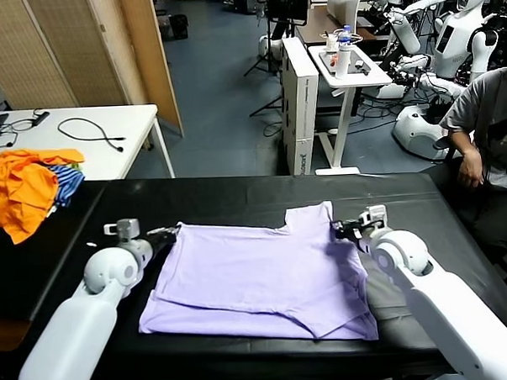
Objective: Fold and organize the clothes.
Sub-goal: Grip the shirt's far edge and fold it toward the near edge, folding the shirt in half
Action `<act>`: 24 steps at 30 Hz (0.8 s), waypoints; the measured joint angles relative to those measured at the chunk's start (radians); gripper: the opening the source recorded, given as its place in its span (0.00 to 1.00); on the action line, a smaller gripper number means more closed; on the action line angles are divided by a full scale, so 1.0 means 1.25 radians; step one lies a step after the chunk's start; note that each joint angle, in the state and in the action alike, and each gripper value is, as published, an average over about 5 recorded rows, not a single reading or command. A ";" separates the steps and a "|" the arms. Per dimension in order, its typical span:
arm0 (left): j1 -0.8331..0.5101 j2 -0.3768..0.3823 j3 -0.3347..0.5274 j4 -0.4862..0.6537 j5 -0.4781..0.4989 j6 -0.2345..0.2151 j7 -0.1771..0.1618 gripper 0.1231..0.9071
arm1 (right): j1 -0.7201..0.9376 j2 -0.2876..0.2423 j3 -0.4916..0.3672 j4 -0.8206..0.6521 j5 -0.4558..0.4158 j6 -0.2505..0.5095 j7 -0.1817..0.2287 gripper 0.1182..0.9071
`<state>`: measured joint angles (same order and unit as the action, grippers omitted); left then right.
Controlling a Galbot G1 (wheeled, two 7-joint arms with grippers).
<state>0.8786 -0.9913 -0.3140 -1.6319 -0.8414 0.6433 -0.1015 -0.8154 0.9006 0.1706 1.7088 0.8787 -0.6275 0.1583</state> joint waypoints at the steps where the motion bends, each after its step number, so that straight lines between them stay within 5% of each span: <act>1: 0.007 0.003 -0.005 -0.011 -0.002 0.000 0.000 0.03 | -0.007 -0.005 0.008 0.012 0.002 0.001 0.000 0.03; 13: 0.131 0.039 -0.090 -0.167 -0.021 -0.006 0.001 0.03 | -0.141 -0.061 0.123 0.168 0.022 -0.021 0.005 0.03; 24: 0.255 0.066 -0.171 -0.285 0.005 -0.013 0.006 0.03 | -0.341 -0.111 0.211 0.316 0.015 -0.082 0.062 0.03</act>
<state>1.1978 -0.9090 -0.5279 -1.9882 -0.8350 0.6265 -0.0936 -1.2411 0.7614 0.4341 2.1038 0.8979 -0.7300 0.2354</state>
